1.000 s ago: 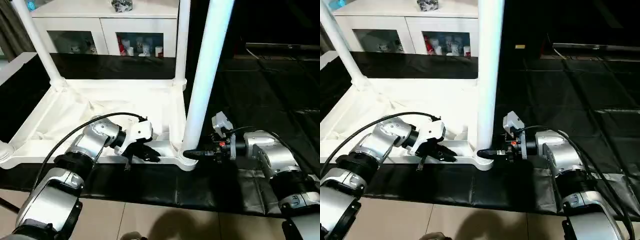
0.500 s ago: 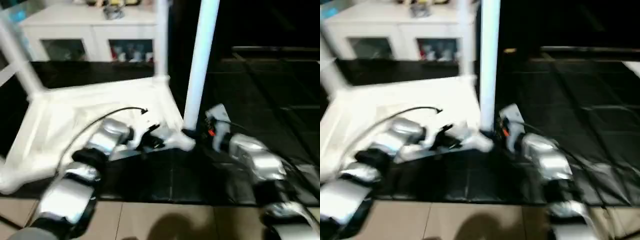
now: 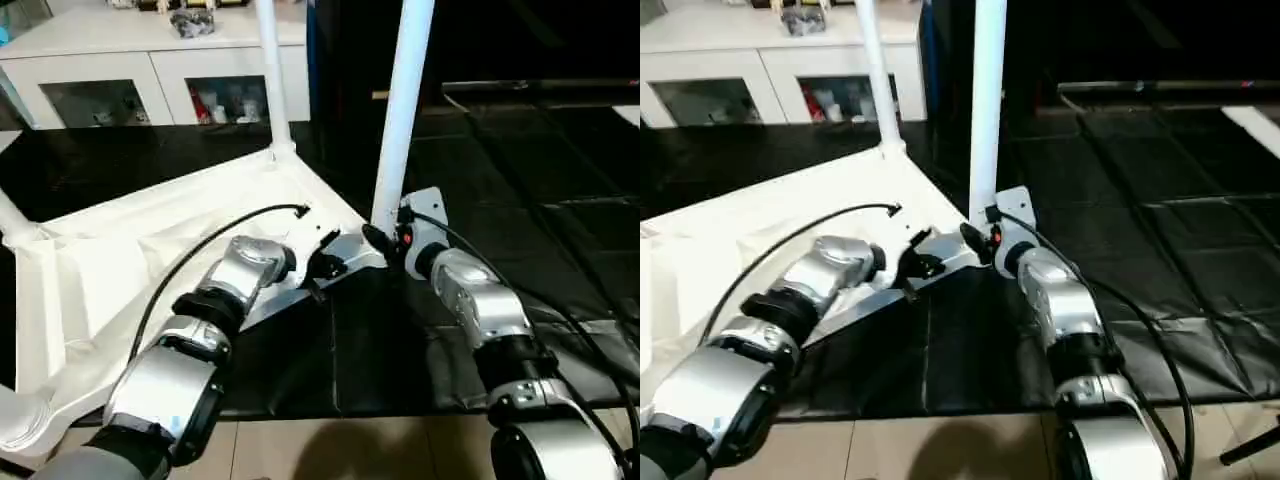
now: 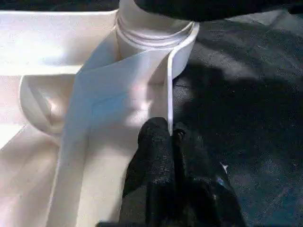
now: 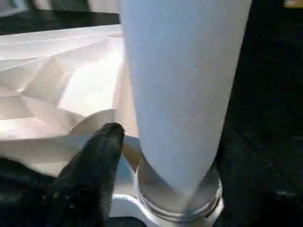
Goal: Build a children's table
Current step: Rotate leg to tighten
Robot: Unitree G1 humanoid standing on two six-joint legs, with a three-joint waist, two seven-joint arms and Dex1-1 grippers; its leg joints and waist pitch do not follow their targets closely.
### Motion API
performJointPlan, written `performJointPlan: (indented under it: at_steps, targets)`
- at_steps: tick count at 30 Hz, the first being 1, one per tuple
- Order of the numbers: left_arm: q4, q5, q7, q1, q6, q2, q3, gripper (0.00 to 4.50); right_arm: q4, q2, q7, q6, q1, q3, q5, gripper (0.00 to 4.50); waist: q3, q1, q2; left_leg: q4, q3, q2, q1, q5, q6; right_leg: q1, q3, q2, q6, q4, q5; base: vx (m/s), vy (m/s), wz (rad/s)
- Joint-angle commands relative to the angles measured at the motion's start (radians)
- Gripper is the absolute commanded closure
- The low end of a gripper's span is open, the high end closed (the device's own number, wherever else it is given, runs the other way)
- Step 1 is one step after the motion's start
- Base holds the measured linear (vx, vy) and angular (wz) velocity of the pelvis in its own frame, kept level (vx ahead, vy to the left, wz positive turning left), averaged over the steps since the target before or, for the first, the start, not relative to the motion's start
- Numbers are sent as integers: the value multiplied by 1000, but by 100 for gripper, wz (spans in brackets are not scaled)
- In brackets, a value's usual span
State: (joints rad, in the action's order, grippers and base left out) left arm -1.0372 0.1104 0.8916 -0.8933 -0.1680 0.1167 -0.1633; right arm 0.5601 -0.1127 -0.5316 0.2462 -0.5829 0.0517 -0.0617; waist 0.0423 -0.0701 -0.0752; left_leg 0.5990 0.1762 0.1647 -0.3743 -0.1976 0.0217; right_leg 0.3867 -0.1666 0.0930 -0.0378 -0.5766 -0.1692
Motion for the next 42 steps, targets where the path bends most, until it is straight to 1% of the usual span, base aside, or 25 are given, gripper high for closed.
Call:
performJointPlan:
  at_steps: [1, 2, 3, 4, 5, 6, 8, 9, 11, 14, 16, 17, 19, 20, 24, 25, 26, 28, 29, 30, 31, 34, 35, 38, 42]
  targets:
    - [53, -19, 30, -11, 59, -2, -16, 450, -25, 27, -173, 18, 36, -110, -51, 120, -84, -11, 30, -48, -33, 79, 1, 4, -177, -63, 82, 106, -203, 32, 51, 0, 0, 0]
    - [60, -17, 69, -2, 70, 21, -24, 450, -46, -14, -226, 16, 51, -108, -63, 96, -83, -18, 31, -46, -30, 75, -5, 4, -195, -66, 79, 105, -199, 32, 36, 0, 0, 0]
    - [61, -17, 80, 1, 71, 29, -27, 450, -52, -27, -243, 14, 56, -108, -66, 87, -83, -29, 29, -41, -28, 74, -7, -2, -197, -64, 78, 105, -182, 34, 3, 0, 0, 0]
    - [62, -16, 82, 1, 72, 30, -27, 450, -53, -29, -246, 14, 56, -108, -67, 79, -83, -29, 29, -41, -28, 74, -7, -2, -197, -64, 78, 105, -182, 34, 3, 0, 0, 0]
    - [65, -4, 142, 14, 107, 73, -41, 450, -76, -100, -342, 6, 72, -105, -84, 71, -77, -35, 29, -43, -28, 75, -9, -28, -181, -56, 77, 104, -159, 44, -84, 0, 0, 0]
    - [65, -4, 145, 15, 109, 75, -41, 450, -76, -103, -346, 5, 72, -105, -85, 71, -72, -39, 29, -44, -24, 74, -4, -74, -163, -53, 75, 98, -140, 54, -171, 0, 0, 0]
    - [77, -1, 223, 28, 141, 109, -56, 450, -85, -156, -430, -7, 73, -100, -98, 51, -70, -44, 26, -50, -27, 80, -2, -108, -134, -52, 75, 99, -117, 62, -252, 0, 0, 0]
    - [90, -3, 282, 36, 152, 131, -66, 450, -86, -191, -486, -18, 68, -97, -105, 51, -69, -44, 26, -53, -29, 83, -1, -124, -118, -52, 76, 97, -111, 62, -269, 0, 0, 0]
    - [109, -9, 359, 48, 179, 156, -78, 450, -74, -230, -545, -31, 57, -94, -105, 31, -69, -46, 25, -54, -29, 88, 2, -143, -110, -48, 79, 99, -120, 61, -264, 0, 0, 0]
    - [127, -2, 448, 59, 218, 192, -108, 450, -43, -284, -632, -40, 32, -103, -103, 6, -71, -54, 24, -53, -27, 88, 5, -130, -102, -44, 83, 100, -146, 55, -223, 0, 0, 0]
    - [136, -1, 482, 67, 237, 204, -120, 450, -39, -303, -688, -46, 24, -111, -115, 6, -73, -62, 25, -51, -24, 88, 6, -123, -105, -45, 84, 101, -153, 51, -204, 0, 0, 0]
    - [155, -5, 536, 82, 260, 220, -137, 450, -33, -323, -748, -65, 13, -126, -121, 6, -74, -69, 25, -50, -25, 90, 4, -111, -110, -45, 84, 101, -153, 47, -190, 0, 0, 0]
    - [156, -5, 538, 82, 261, 220, -138, 450, -33, -323, -750, -65, 12, -127, -121, 6, -75, -76, 25, -50, -25, 93, 7, -91, -115, -42, 85, 100, -159, 42, -161, 0, 0, 0]
    - [172, -10, 575, 95, 277, 231, -151, 450, -28, -333, -800, -77, 5, -140, -133, 6, -78, -82, 29, -48, -25, 93, 7, -84, -119, -43, 84, 103, -170, 37, -143, 0, 0, 0]
    - [211, -10, 615, 119, 290, 240, -168, 450, -36, -339, -910, -78, 7, -172, -156, 6, -76, -88, 30, -48, -24, 93, 5, -90, -125, -43, 84, 103, -166, 40, -166, 0, 0, 0]
    - [212, -10, 616, 119, 290, 240, -168, 450, -36, -339, -913, -76, 7, -173, -156, 31, -75, -91, 30, -49, -24, 94, 6, -91, -121, -41, 85, 103, -162, 42, -181, 0, 0, 0]
    - [221, -13, 618, 123, 288, 237, -169, 450, -34, -334, -936, -71, 8, -181, -161, 38, -73, -95, 30, -50, -22, 94, 10, -104, -110, -38, 86, 102, -155, 47, -215, 0, 0, 0]
    - [227, -15, 618, 125, 288, 234, -170, 450, -35, -329, -953, -63, 9, -188, -165, 38, -72, -95, 31, -51, -22, 93, 9, -112, -103, -39, 86, 102, -150, 49, -234, 0, 0, 0]
    - [236, -17, 617, 130, 287, 229, -173, 450, -28, -319, -968, -64, 9, -199, -163, 71, -73, -96, 31, -51, -23, 94, 8, -115, -99, -41, 86, 103, -145, 49, -244, 0, 0, 0]
    - [236, -17, 617, 130, 287, 229, -173, 450, -28, -319, -968, -64, 9, -199, -163, 71, -73, -96, 32, -51, -24, 94, 7, -114, -98, -41, 86, 102, -142, 49, -246, 0, 0, 0]
    - [242, -18, 618, 134, 287, 228, -174, 450, -25, -315, -971, -67, 9, -205, -162, 83, -73, -96, 36, -52, -24, 94, 8, -112, -98, -40, 86, 102, -139, 50, -250, 0, 0, 0]
    - [262, -18, 619, 144, 285, 230, -177, 450, -9, -311, -992, -64, 3, -221, -163, 100, -75, -97, 33, -51, -24, 95, 9, -101, -98, -38, 87, 101, -143, 46, -233, 0, 0, 0]
    - [263, -19, 616, 144, 283, 231, -177, 450, -3, -310, -994, -66, 0, -222, -161, 116, -76, -97, 36, -51, -24, 96, 9, -94, -99, -38, 87, 101, -147, 44, -218, 0, 0, 0]
    - [262, -16, 610, 144, 286, 234, -176, 450, 9, -309, -1001, -66, -6, -225, -159, 128, -77, -99, 37, -50, -23, 94, 7, -80, -105, -39, 88, 101, -155, 39, -195, 0, 0, 0]
    - [260, -12, 602, 143, 284, 235, -175, 450, 12, -307, -1004, -64, -7, -225, -159, 165, -76, -100, 37, -49, -22, 93, 7, -85, -103, -39, 88, 102, -147, 43, -217, 0, 0, 0]
